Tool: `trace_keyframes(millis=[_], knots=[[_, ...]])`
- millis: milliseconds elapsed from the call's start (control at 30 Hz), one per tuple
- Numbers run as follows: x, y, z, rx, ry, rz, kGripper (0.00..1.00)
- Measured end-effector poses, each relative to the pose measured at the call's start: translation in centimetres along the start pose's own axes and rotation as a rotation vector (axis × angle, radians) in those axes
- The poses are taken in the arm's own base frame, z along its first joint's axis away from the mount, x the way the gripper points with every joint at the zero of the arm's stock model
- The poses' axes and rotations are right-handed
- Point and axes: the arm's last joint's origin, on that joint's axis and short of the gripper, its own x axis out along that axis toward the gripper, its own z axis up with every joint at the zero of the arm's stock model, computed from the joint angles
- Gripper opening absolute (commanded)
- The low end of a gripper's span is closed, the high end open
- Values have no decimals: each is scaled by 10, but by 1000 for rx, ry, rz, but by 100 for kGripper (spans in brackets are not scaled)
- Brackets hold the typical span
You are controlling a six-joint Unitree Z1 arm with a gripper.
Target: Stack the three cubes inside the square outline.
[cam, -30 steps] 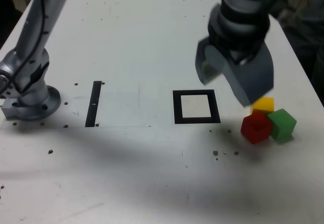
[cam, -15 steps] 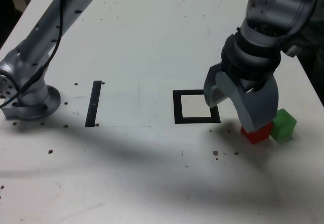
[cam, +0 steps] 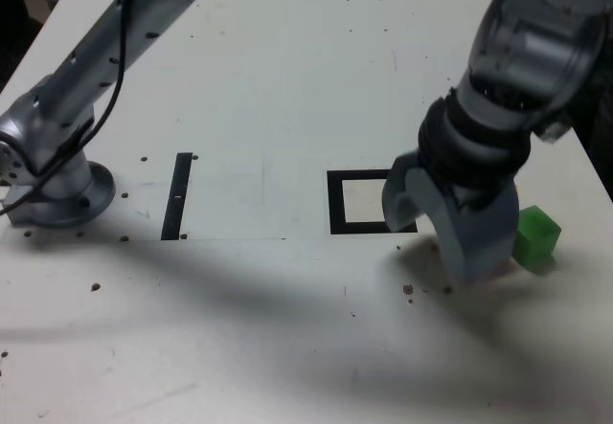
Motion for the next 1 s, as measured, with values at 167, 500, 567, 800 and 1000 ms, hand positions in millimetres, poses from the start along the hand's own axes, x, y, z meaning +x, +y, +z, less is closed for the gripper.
trace_keyframes(millis=[167,500,567,800,1000], knots=[[5,1,6,-1,-3,1,83],[10,23,5,-3,-18,21,83],[12,25,7,0,-19,22,83],[14,27,11,2,-24,17,81],[16,27,12,3,-34,-4,71]])
